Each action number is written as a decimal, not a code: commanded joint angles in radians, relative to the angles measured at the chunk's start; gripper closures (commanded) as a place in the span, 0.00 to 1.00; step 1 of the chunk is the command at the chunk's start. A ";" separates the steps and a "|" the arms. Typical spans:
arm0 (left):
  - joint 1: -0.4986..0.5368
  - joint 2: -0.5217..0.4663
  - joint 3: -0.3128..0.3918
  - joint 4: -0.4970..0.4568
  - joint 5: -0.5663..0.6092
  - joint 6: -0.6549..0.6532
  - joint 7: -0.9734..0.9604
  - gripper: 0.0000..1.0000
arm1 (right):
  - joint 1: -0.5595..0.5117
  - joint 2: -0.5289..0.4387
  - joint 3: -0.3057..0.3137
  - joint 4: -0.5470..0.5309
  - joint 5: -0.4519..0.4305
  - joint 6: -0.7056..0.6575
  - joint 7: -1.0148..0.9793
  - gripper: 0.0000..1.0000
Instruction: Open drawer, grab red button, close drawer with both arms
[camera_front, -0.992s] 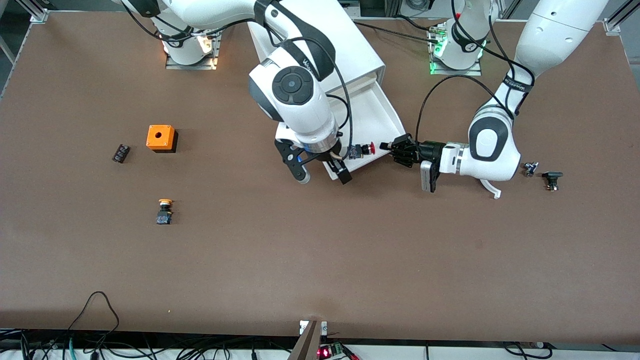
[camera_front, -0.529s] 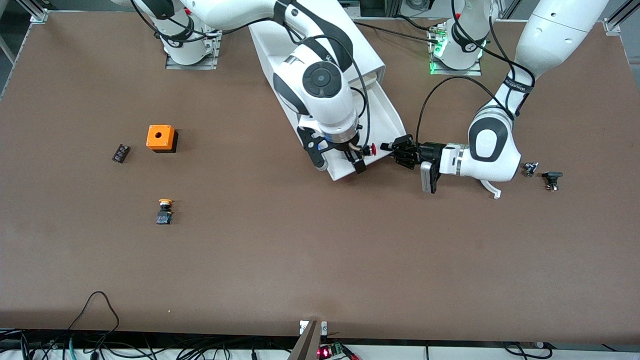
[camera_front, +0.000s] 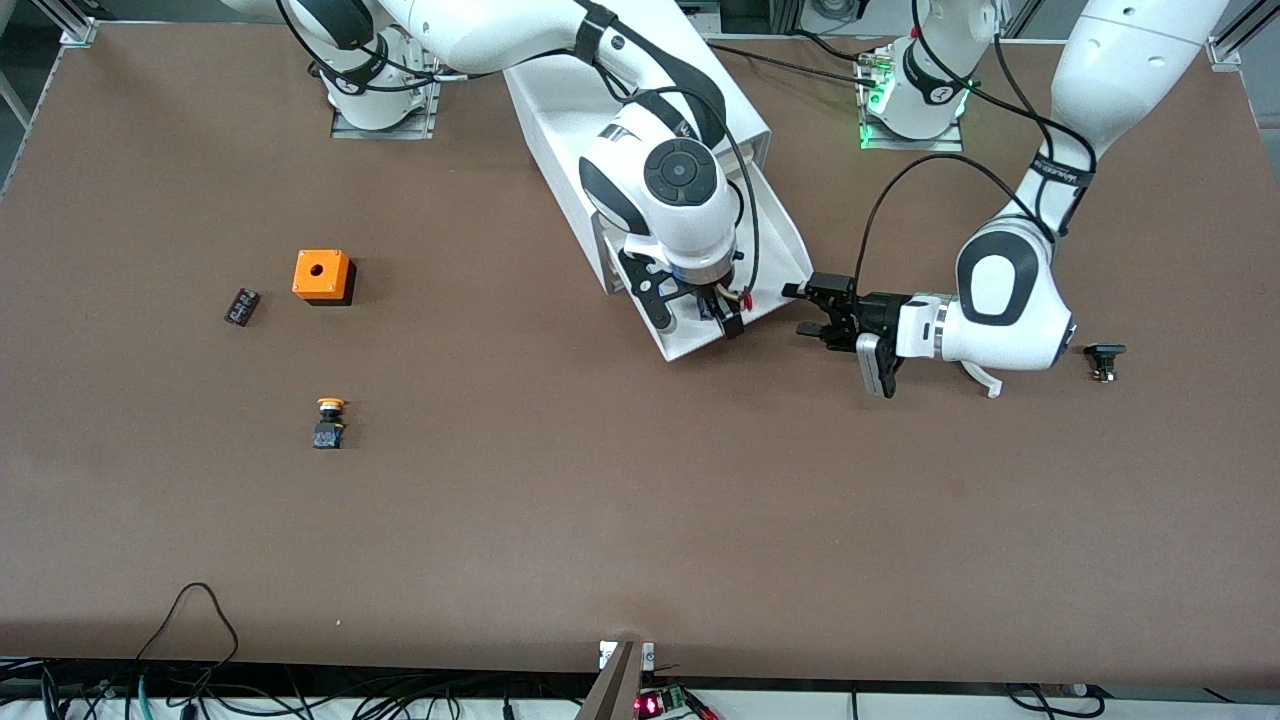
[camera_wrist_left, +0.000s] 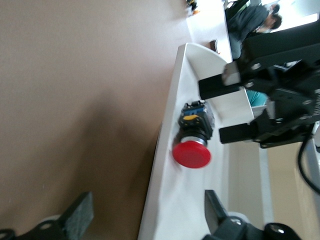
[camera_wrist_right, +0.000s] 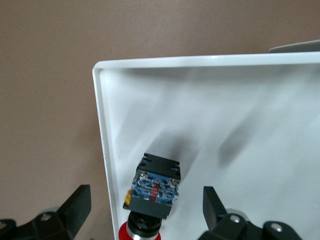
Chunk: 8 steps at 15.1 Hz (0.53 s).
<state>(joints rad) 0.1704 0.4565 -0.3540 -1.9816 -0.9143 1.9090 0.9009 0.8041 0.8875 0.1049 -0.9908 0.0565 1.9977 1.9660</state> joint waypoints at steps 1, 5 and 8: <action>0.006 -0.025 -0.002 0.119 0.154 -0.115 -0.192 0.00 | 0.009 0.021 -0.007 0.029 -0.012 -0.004 0.017 0.07; 0.014 -0.025 -0.002 0.291 0.346 -0.269 -0.422 0.00 | 0.009 0.022 -0.007 0.029 -0.012 0.001 0.011 0.47; 0.012 -0.025 -0.005 0.410 0.475 -0.356 -0.595 0.00 | 0.006 0.022 -0.007 0.029 -0.010 0.001 0.008 0.80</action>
<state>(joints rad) 0.1828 0.4243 -0.3537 -1.6624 -0.5243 1.6209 0.4213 0.8042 0.8960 0.1039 -0.9905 0.0561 1.9983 1.9659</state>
